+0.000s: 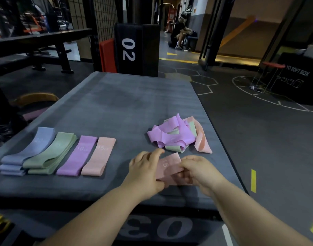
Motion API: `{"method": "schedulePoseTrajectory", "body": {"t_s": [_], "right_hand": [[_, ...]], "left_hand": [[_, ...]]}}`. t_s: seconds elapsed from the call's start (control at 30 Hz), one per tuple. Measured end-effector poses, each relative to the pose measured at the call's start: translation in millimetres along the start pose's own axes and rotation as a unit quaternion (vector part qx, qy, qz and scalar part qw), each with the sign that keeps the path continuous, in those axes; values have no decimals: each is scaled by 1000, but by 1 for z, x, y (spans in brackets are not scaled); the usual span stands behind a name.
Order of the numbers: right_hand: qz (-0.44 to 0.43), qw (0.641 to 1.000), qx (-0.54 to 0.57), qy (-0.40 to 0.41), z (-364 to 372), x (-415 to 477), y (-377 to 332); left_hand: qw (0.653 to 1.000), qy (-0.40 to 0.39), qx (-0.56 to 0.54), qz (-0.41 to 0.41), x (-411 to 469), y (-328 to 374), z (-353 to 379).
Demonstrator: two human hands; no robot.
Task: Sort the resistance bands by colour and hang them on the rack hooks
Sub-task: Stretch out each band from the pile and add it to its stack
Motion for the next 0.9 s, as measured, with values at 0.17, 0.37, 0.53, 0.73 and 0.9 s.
{"method": "schedulePoseTrajectory", "body": {"t_s": [0.17, 0.37, 0.53, 0.73, 0.9], "right_hand": [[1, 999, 10, 33, -22, 1, -2], [10, 998, 2, 55, -43, -1, -8], [14, 998, -26, 53, -49, -3, -8], [24, 996, -37, 74, -59, -6, -7], [26, 995, -63, 79, -70, -7, -5]], "left_hand": [[999, -26, -7, -19, 1, -8, 6], [1000, 2, -27, -1, -1, -6, -12], [1000, 1, -9, 9, -5, -7, -17], [1000, 0, 11, 19, -9, -5, -20], [1000, -16, 19, 15, -10, -10, -17]]}}
Point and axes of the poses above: each hand's wrist, its own x-axis towards the middle knuckle, its own z-axis out of the palm, y = z × x, the point moved 10 cm from there along x, towards the middle knuckle, and after that the axes turned 6 degrees about -z, right-handed, at the moved point
